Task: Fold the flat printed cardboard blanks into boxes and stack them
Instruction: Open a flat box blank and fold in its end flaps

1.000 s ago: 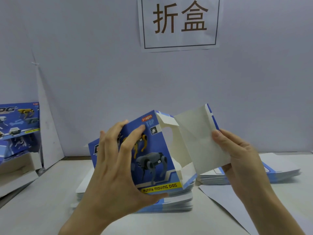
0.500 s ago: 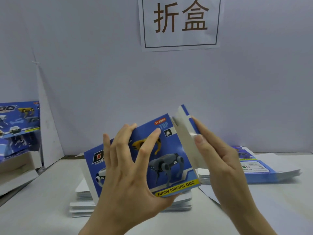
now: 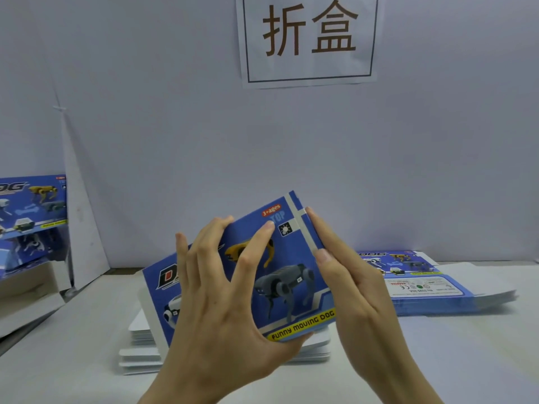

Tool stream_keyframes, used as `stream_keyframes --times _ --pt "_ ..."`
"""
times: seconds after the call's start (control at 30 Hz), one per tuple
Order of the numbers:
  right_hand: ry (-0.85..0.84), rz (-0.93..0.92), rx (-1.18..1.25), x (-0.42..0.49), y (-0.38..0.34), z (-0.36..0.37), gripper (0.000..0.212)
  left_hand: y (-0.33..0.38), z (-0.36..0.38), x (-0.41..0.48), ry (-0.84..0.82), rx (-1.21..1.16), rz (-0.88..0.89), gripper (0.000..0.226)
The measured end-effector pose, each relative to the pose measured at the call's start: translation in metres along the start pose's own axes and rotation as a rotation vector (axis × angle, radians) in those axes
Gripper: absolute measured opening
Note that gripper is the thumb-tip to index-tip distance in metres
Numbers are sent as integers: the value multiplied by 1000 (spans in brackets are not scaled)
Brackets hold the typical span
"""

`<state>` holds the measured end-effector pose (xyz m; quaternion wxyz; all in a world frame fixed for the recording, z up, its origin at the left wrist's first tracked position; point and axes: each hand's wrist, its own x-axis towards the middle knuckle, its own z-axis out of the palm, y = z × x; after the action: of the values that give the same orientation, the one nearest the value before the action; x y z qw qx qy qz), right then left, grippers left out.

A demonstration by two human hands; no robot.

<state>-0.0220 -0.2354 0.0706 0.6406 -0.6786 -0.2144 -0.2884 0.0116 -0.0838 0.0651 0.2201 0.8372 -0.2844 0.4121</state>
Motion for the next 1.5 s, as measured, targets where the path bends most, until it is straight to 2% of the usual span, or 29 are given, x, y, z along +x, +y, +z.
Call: stream_keyframes --times 0.23,0.43,0.73,0.93,1.13,1.23,1.3,1.4,1.43,1.5 --pt "-129 -81 -156 2 -8 -5 55 -1 -4 -1 29 -26 11 102" --pt "-170 -22 -55 -1 -7 -8 77 2 -9 1 -25 13 114 106" --pt "-232 7 -143 -3 -11 -5 77 5 -11 -1 -12 -18 112 104" --pt "-334 120 1 0 -7 -18 81 2 -13 2 -60 4 81 102" --pt "-333 98 -246 -4 1 -8 82 -5 -13 2 -24 24 83 100" --pt "-285 76 -222 -4 3 -4 77 -9 -14 3 -29 2 113 100" --pt "-248 97 -69 -1 2 -4 76 -14 -16 5 -54 -14 165 100" --pt "-142 221 129 4 8 -9 97 -23 -15 6 -70 42 231 97" --pt "-67 244 150 7 12 -11 103 -26 -13 5 -61 49 195 97" --pt "96 258 241 12 17 -15 100 -26 -8 5 -12 -35 11 95"
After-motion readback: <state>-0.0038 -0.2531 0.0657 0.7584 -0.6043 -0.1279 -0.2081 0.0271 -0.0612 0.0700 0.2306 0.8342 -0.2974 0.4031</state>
